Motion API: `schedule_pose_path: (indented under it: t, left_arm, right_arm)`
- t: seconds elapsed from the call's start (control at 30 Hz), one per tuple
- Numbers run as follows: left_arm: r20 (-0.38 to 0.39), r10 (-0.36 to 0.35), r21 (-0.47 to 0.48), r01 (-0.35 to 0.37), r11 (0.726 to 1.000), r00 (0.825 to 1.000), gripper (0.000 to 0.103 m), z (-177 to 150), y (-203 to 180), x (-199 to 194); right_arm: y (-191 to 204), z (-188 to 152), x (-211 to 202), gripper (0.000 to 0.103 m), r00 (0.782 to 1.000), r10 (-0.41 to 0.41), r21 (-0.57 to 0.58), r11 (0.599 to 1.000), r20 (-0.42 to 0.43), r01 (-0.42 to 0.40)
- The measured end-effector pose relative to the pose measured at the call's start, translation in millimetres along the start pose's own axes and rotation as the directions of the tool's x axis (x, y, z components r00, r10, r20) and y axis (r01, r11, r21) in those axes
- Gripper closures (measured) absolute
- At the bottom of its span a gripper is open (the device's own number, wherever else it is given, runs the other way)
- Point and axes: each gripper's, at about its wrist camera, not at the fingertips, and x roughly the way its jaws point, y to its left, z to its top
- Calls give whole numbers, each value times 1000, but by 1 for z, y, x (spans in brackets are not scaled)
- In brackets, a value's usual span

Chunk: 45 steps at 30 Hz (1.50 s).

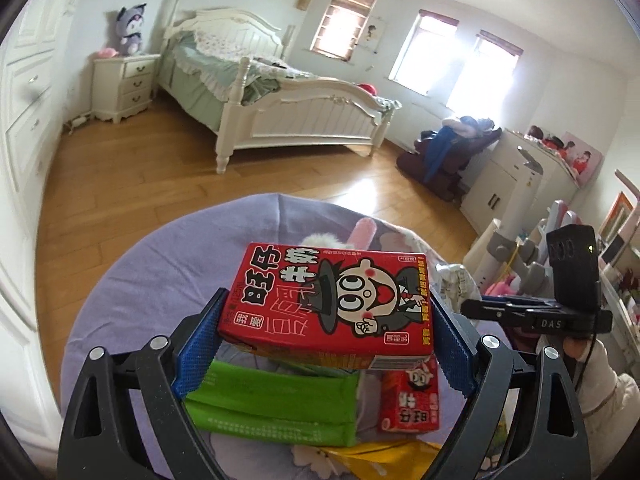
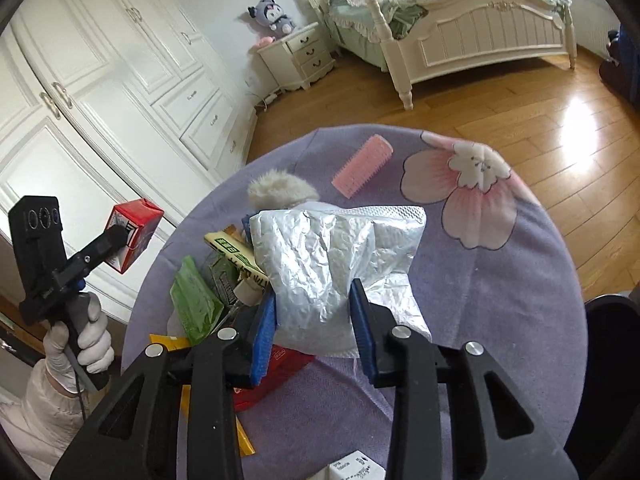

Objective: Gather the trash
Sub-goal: 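Drop the foil packet and red box into the black bin with both grippers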

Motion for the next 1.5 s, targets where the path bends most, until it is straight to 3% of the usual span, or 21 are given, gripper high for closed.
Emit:
schedule_pose_path:
  t: [0.1,0.17,0.3,0.37,0.43,0.63,0.9,1.1,1.4,1.5]
  left_arm:
    - [17,-14,51,13,999,1000,13,-2,-32,-5]
    - [21,-34,84,32,996,999,13,-4,-56,-5]
    - [20,-78,156,74,985,997,13,-11,-110,3]
    - [-3,-114,187,113,976,993,13,-18,-138,13]
    - [-26,-145,206,147,967,989,13,-25,-163,23]
    - [-100,-218,255,237,937,971,13,-44,-233,63]
    - [-205,-273,300,326,896,940,13,-63,-300,110]
    - [-277,-278,303,358,883,920,13,-79,-330,143]
    - [-343,-278,288,382,878,897,13,-88,-349,179]
    - [-361,-278,291,391,873,890,12,-89,-356,188]
  right_arm:
    - [10,-10,-33,68,992,-44,-48,998,121,50]
    - [14,-20,-59,68,974,-88,-63,993,207,103]
    - [8,-44,-99,68,913,-218,-45,968,344,248]
    - [-2,-60,-118,68,869,-300,-21,942,395,334]
    - [-16,-71,-129,68,840,-357,11,922,408,386]
    - [-61,-101,-147,68,783,-497,130,864,373,486]
    - [-102,-133,-150,68,725,-618,206,786,304,583]
    - [-122,-157,-149,68,701,-667,217,745,251,631]
    - [-148,-178,-141,68,718,-670,257,740,189,622]
    - [-152,-179,-140,63,716,-676,261,733,174,628]
